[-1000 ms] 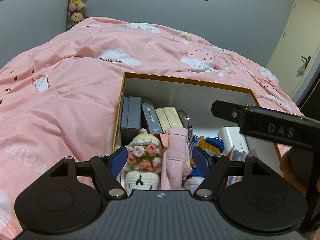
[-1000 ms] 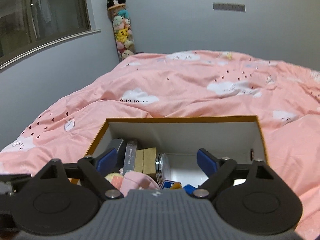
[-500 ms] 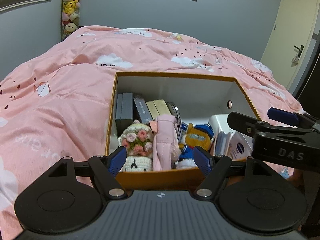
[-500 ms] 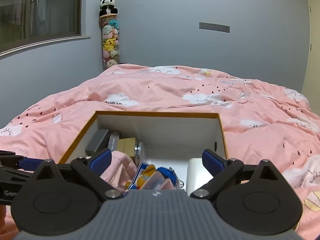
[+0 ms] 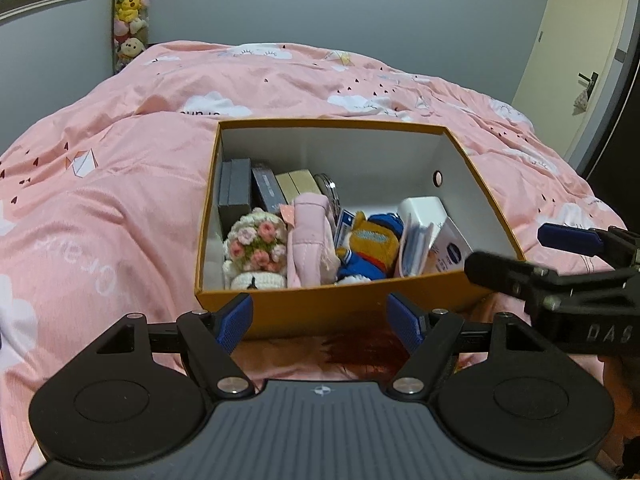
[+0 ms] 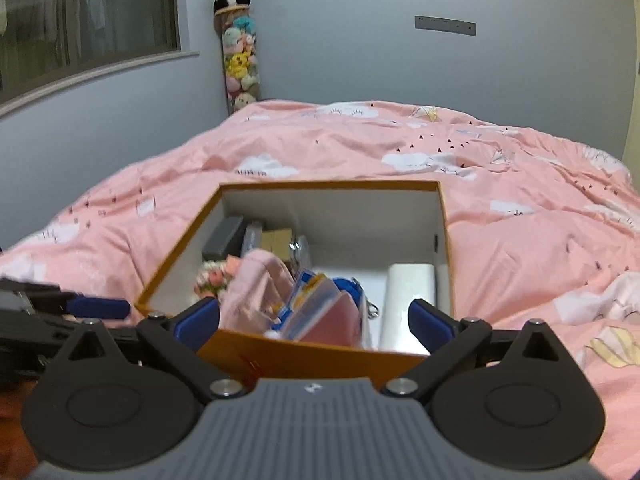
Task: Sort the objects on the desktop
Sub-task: 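Withdraw both open tools from the box toward the feather toy, then grasp the feather cat toy with the right tool while the left tool grasps the plush ball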
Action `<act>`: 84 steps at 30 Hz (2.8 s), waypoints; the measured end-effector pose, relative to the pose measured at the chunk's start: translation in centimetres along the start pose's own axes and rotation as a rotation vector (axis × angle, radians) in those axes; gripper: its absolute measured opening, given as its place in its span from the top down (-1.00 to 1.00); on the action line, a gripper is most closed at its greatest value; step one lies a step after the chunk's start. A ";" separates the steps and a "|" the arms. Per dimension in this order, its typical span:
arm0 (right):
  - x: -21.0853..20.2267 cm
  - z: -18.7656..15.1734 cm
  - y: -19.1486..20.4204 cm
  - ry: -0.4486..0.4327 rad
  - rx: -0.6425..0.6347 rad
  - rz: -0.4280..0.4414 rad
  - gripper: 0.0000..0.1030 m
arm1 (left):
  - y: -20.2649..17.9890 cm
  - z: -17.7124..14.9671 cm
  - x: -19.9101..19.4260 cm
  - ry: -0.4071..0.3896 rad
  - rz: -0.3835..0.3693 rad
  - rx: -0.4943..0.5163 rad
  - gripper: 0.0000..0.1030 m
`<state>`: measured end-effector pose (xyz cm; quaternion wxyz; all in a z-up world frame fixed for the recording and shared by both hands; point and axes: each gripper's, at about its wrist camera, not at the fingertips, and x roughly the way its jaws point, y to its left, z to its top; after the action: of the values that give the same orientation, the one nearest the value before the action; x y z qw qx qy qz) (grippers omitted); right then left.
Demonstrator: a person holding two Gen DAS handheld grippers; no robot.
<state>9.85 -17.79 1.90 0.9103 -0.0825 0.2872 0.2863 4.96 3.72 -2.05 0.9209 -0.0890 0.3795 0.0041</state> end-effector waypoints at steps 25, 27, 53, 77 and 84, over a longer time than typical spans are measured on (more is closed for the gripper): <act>2.0 -6.2 -0.7 0.303 0.063 0.026 -0.78 | 0.2 -2.8 1.8 0.203 0.034 -0.012 -0.68; 2.3 -6.4 -0.4 0.319 0.055 0.031 -0.59 | 0.3 -2.8 1.8 0.205 0.032 -0.016 -0.68; -2.5 -3.1 -6.5 0.076 0.199 -0.139 1.00 | -2.8 -3.8 3.5 0.315 -0.152 0.105 -0.49; 0.2 -5.9 -7.4 0.160 0.243 -0.145 0.97 | -6.6 -5.1 8.3 0.350 -0.210 0.212 0.87; -0.4 -5.7 -6.8 0.131 0.228 -0.121 0.97 | -5.4 -4.8 7.3 0.283 -0.208 0.147 0.99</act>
<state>10.71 -25.35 -2.69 0.9087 -0.0141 0.3713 0.1902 7.17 -2.82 -9.62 0.8578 -0.0597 0.4934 -0.1313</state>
